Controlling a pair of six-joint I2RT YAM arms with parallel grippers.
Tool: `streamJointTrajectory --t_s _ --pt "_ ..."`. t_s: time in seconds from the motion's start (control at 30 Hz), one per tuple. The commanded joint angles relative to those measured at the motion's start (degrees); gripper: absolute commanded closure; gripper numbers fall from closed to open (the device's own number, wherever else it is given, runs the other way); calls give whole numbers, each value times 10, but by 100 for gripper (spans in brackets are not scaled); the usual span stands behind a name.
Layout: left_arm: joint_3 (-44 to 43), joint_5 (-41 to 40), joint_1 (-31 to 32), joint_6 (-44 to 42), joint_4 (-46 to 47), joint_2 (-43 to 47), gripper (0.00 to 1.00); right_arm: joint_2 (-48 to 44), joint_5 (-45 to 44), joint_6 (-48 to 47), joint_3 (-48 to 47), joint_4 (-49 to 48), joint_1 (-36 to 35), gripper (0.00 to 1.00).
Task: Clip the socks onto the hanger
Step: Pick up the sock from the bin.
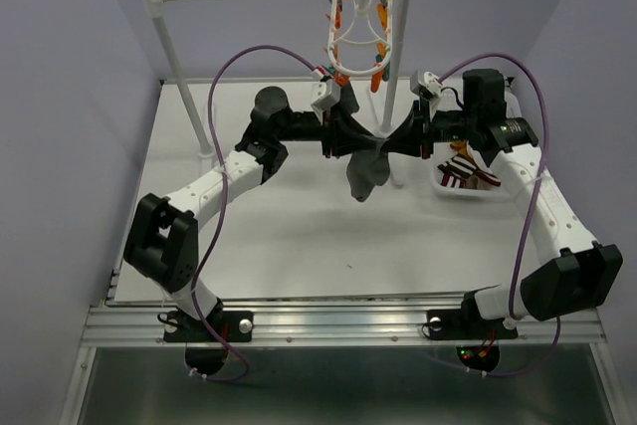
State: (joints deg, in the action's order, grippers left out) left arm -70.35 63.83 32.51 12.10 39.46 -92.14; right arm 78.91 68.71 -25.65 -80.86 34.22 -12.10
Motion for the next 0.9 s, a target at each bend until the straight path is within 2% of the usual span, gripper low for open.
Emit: streamJointTrajectory --t_s 0.0,0.1,0.13,0.17,0.33,0.37,0.4,0.47,0.5,0.53,0.57,0.7,0.87 --pt "8 3 -3 24 76 27 81 -9 -34 18 -23 -34 -5 99" --pt "22 -15 -8 24 77 40 90 -10 -38 29 -21 -48 -5 99" --pt "23 -19 -8 23 77 42 97 -10 -34 33 -20 -49 -5 98" --pt "24 -20 -8 24 77 42 100 -10 -31 35 -20 -50 -5 98" --pt "28 -21 -10 26 76 44 100 -19 -47 38 -17 -57 -5 85" --pt "30 -21 -10 24 75 45 100 -24 -58 40 -14 -60 -5 70" --pt "30 -21 -12 23 73 47 100 -26 -63 43 -11 -64 -5 64" --pt "31 -21 -14 20 66 49 100 -29 -93 60 -9 -73 -5 43" --pt "28 -21 -17 12 53 54 100 -31 -107 72 -8 -80 -5 25" --pt "28 -21 -18 5 45 57 100 -31 -120 74 -6 -85 -5 17" --pt "28 -22 -20 -3 36 59 100 -31 -127 75 -4 -91 -5 0" --pt "19 -33 -25 -43 -11 74 100 -14 -170 107 -10 -134 -5 0" --pt "12 -50 -26 -68 -44 79 100 19 -192 196 -59 -179 6 0"
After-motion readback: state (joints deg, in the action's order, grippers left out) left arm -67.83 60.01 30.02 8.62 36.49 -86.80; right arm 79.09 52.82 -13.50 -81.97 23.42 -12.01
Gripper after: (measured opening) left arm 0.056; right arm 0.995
